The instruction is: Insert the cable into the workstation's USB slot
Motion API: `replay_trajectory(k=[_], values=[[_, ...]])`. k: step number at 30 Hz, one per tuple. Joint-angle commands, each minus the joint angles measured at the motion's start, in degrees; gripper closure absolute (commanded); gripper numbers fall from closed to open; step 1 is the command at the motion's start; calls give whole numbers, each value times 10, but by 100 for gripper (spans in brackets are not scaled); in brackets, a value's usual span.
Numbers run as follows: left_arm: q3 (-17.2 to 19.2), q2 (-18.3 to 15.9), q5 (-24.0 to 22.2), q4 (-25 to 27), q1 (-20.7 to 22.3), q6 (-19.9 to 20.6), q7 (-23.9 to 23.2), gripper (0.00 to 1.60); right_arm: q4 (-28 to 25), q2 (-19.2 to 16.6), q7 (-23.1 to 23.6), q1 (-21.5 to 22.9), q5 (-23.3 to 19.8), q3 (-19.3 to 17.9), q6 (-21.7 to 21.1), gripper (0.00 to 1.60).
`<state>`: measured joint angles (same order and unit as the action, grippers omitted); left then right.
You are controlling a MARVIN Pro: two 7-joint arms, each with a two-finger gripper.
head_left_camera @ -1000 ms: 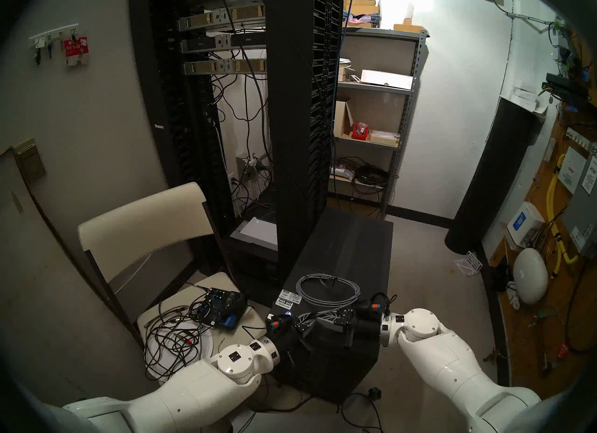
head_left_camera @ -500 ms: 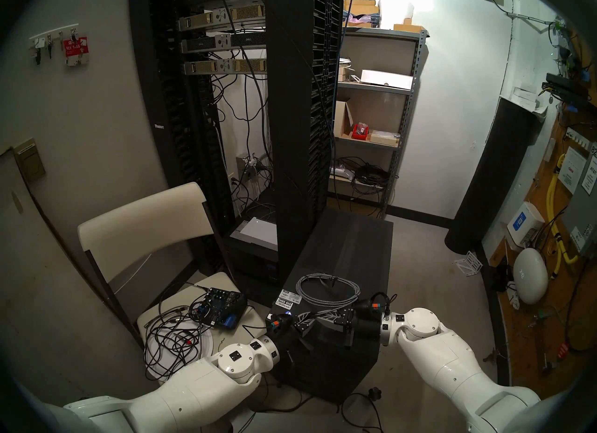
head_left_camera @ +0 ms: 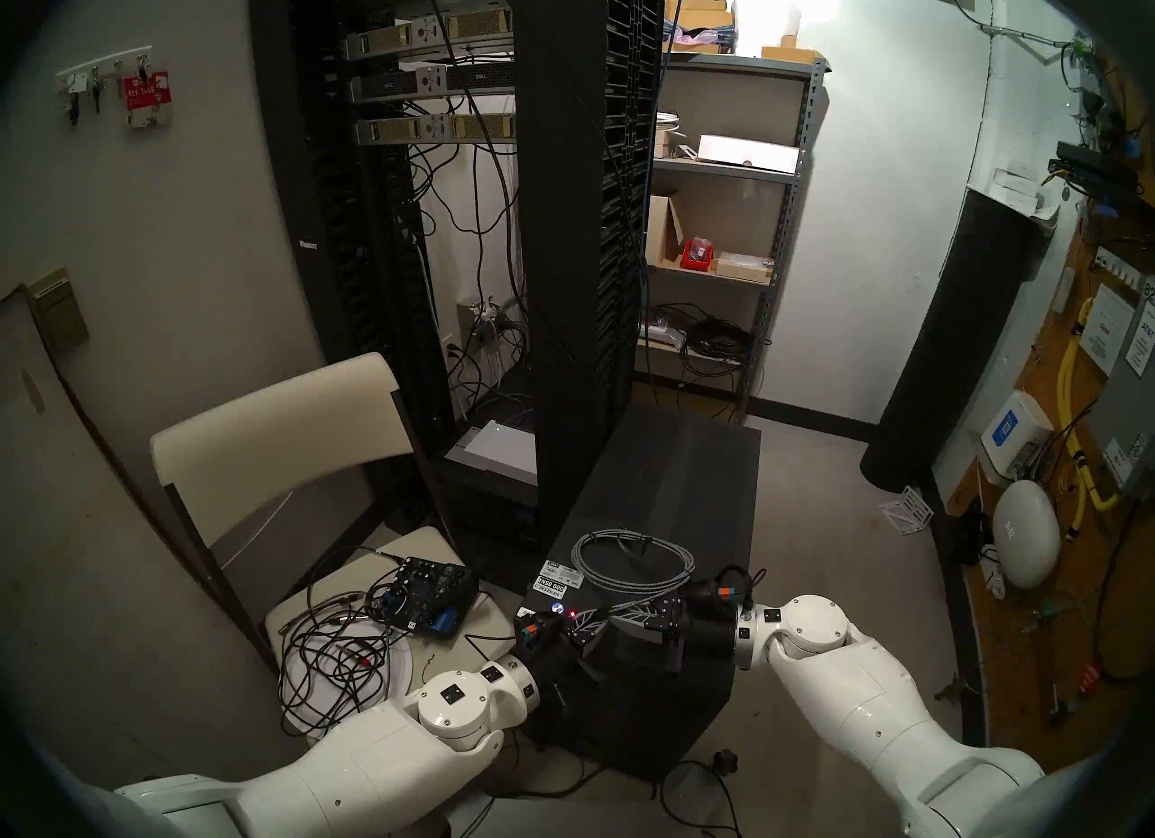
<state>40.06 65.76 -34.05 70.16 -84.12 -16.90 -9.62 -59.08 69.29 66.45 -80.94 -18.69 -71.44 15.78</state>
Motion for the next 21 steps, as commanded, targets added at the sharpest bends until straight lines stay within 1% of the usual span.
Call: replay_trajectory(k=[1, 5, 13, 14, 19, 21], values=[[9, -20, -9, 22, -19, 22, 23, 160, -21, 0, 17, 12, -13, -6, 3, 160], [9, -21, -7, 29, -22, 22, 31, 160, -19, -2, 24, 14, -10, -5, 3, 160], [11, -7, -5, 24, -21, 25, 56, 160, -30, -7, 31, 7, -10, -10, 1, 160], [12, -4, -12, 24, -21, 32, 57, 160, -32, -8, 32, 6, -10, -11, 1, 160], [10, 3, -10, 22, -23, 35, 67, 160, -37, -11, 34, 1, -10, -14, 0, 160], [13, 6, -17, 27, -26, 43, 74, 160, -38, -11, 35, -1, -10, -15, 0, 160]])
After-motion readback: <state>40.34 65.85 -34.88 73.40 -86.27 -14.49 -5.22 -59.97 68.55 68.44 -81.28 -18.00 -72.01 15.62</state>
